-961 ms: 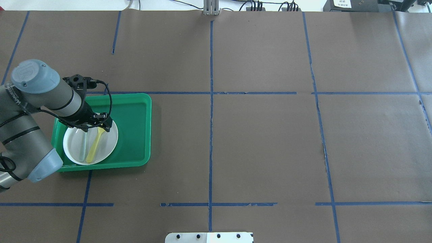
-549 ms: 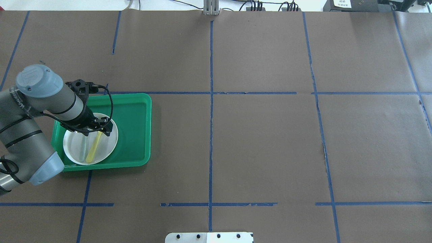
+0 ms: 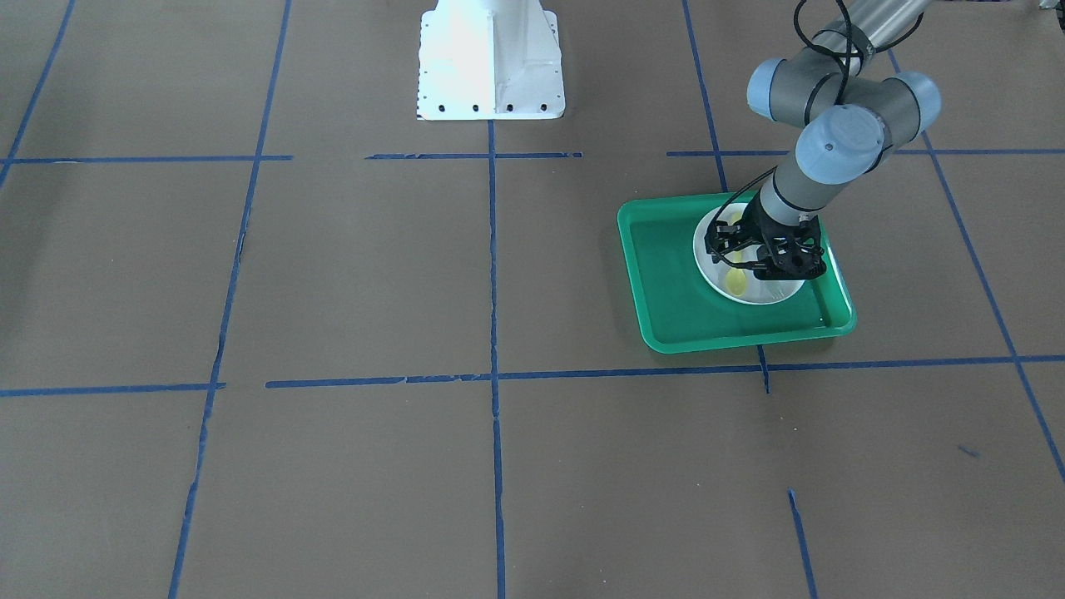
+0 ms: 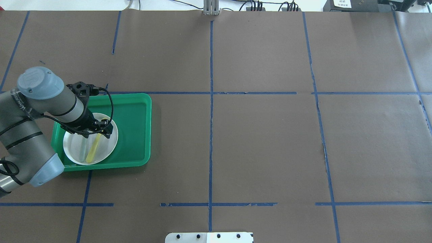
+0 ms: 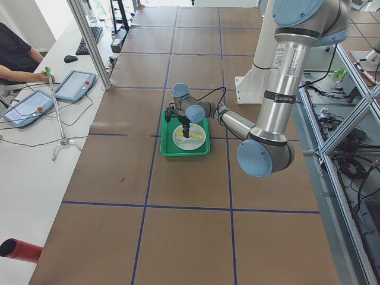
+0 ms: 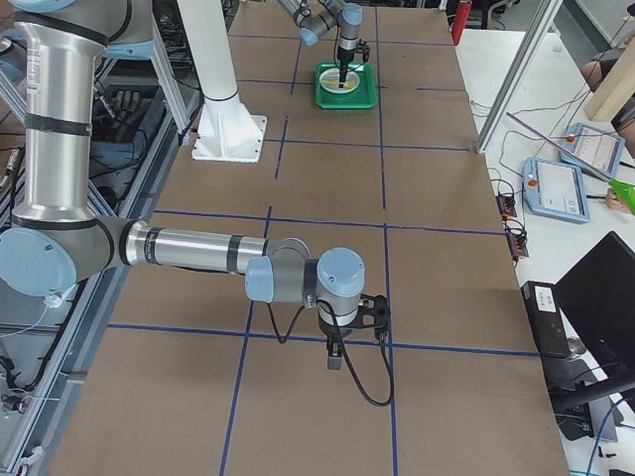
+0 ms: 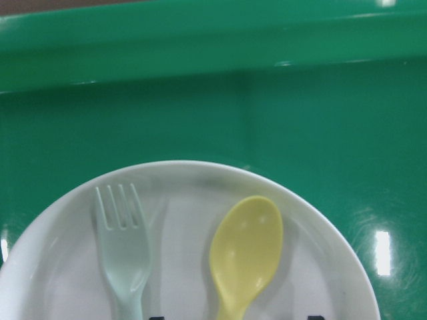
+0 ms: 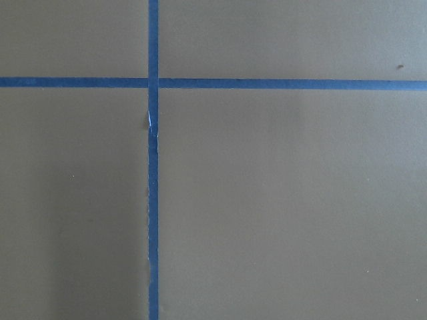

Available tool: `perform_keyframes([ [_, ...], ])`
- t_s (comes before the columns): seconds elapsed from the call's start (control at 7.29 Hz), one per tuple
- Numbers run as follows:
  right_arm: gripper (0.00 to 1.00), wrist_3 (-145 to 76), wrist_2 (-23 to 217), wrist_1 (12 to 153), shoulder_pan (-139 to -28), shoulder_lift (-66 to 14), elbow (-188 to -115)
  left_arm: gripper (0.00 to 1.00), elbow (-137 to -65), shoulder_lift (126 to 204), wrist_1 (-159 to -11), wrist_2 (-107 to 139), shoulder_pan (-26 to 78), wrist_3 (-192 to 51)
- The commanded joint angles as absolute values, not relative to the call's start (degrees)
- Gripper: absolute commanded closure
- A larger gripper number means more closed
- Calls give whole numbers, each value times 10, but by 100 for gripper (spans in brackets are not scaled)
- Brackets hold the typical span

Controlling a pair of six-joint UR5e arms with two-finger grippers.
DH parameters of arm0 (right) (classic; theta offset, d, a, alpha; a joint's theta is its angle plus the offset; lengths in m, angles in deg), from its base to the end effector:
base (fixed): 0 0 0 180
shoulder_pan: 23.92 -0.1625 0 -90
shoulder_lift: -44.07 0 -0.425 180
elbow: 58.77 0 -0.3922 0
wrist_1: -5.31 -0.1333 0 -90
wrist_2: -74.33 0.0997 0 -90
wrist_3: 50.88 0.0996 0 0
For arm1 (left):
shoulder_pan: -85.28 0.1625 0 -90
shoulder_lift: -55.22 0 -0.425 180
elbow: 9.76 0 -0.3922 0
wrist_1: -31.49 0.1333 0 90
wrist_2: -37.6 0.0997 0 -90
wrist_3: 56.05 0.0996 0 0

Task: Place spoon
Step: 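Lower the left gripper and close it on the yellow spoon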

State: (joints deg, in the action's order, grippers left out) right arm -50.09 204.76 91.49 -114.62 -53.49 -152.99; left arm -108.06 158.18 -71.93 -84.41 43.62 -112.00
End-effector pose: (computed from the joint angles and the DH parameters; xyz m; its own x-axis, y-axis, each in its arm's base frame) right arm 0.0740 -0.4351 0.6816 0.7610 0.0177 0.6485 -0.0227 0.9997 -0.0006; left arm 0.3879 -0.4529 0.4472 0.6985 0.0141 -0.7155 -0.0637 0.9971 -0.0426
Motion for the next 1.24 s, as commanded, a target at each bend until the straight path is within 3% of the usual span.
perform_keyframes([
  [0.0, 0, -502, 2048, 915, -1146, -535, -1530, 22, -1080, 1581, -720, -846, 436, -1120],
  [0.69, 0, -501, 2048, 915, -1146, -535, -1530, 24, -1074, 1580, -719, -847, 440, -1108],
  [0.82, 0, -501, 2048, 915, -1146, -535, -1530, 43, -1075, 1580, -719, -847, 440, -1108],
  [1.1, 0, -501, 2048, 915, -1146, -535, -1530, 71, -1076, 1580, -720, -847, 439, -1108],
])
